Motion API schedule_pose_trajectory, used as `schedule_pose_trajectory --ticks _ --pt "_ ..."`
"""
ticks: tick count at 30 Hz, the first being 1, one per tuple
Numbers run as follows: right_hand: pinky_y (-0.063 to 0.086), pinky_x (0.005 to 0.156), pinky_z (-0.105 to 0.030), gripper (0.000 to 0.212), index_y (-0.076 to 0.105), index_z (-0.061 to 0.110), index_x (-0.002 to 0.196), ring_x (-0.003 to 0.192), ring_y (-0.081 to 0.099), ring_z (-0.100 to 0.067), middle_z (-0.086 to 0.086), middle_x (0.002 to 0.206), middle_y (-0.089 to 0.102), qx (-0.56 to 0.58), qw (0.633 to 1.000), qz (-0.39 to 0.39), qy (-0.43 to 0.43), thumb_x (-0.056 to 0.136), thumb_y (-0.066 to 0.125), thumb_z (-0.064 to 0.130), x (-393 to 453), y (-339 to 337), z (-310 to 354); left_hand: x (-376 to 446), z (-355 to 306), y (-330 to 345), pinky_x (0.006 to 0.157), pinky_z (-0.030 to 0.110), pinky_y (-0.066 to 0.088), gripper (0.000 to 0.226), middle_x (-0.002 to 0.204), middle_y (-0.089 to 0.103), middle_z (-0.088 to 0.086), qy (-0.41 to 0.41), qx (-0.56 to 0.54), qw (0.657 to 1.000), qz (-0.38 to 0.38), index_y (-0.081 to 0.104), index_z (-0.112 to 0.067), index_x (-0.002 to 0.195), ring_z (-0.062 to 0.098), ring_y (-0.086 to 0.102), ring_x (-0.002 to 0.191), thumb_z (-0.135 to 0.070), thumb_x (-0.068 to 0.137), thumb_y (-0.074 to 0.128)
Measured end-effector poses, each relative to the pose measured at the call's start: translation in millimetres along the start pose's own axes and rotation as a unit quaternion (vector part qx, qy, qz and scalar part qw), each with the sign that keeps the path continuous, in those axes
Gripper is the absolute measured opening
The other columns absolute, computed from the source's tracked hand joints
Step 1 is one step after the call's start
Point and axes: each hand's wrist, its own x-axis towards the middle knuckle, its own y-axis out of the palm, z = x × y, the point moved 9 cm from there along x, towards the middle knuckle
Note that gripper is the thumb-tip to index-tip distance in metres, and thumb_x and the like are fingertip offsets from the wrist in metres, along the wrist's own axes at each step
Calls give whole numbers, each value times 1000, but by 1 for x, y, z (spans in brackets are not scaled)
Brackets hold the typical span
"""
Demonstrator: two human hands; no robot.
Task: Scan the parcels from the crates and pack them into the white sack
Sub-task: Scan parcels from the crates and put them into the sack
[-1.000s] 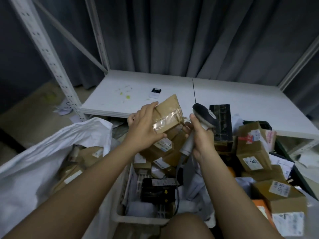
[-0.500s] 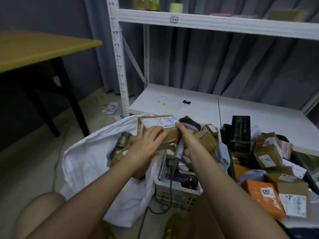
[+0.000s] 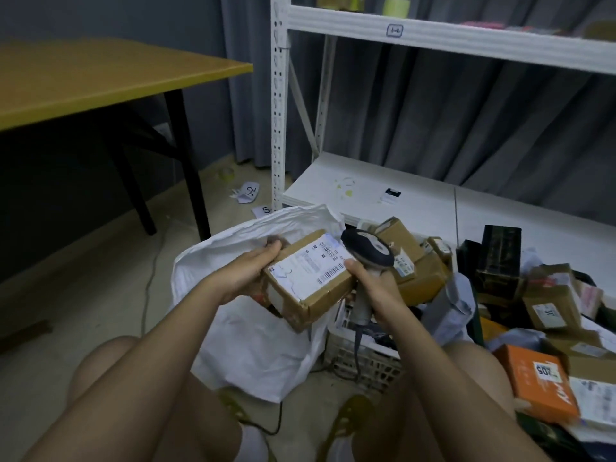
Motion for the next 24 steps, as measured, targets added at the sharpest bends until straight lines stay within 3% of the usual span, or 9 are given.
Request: schedule_pose_trajectory --ticks 3,5,7,10,12,15,18,20,24 --pt "55 91 -43 31 64 26 107 104 66 -18 0 111 70 -23 999 38 -19 80 77 34 -1 5 4 0 27 6 91 38 54 50 105 71 3 -68 10 995 78 61 -27 118 16 65 94 -61 82 60" --pt "54 94 -46 38 66 20 112 103 67 -19 -3 110 72 -37 997 59 -23 80 77 34 0 7 3 -4 40 14 89 43 54 58 108 70 4 -96 -34 988 120 63 -25 115 20 66 97 -52 64 72" --pt "54 93 -47 44 65 13 117 103 68 -21 -5 109 72 -48 997 54 -31 80 77 33 1 8 5 -6 46 22 85 44 55 55 99 73 1 -99 -50 984 136 63 -23 112 20 68 93 -42 61 71" --pt "57 79 -27 43 60 9 124 103 66 -19 -8 113 70 -37 998 -22 -45 85 74 23 5 0 10 -1 50 22 86 40 49 31 79 72 -9 -88 -41 991 87 59 -24 104 14 64 83 -30 75 64" --pt "55 68 -18 46 55 6 130 98 65 -20 -12 115 67 -9 997 -65 -41 88 71 17 7 -5 12 6 55 14 87 39 48 33 87 71 -7 -78 -41 996 25 53 -24 110 15 63 89 -24 80 68" --pt "53 58 -21 43 55 8 128 76 64 -16 -7 96 66 -22 999 -25 4 89 69 20 5 3 5 15 69 -4 96 47 47 53 113 63 2 -66 -96 990 -74 39 -23 127 21 60 107 -15 84 70" --pt "45 53 -23 27 58 10 113 62 55 -15 -5 74 59 -96 995 27 19 90 68 21 -5 18 0 20 76 -11 96 48 48 68 127 58 4 -51 -149 980 -122 32 -18 138 21 57 111 -11 83 70" --pt "42 50 -22 11 57 12 99 60 50 -16 -4 68 55 -99 994 48 7 91 65 14 -15 30 1 21 74 -12 91 44 51 70 128 56 3 -34 -165 977 -130 31 -18 141 21 57 111 -9 83 70" --pt "41 47 -20 10 56 11 94 56 51 -11 0 67 56 -108 990 83 -24 89 65 9 -31 46 1 20 62 -13 70 28 53 72 118 53 -2 -5 -162 977 -136 31 -18 143 19 57 104 -9 83 70"
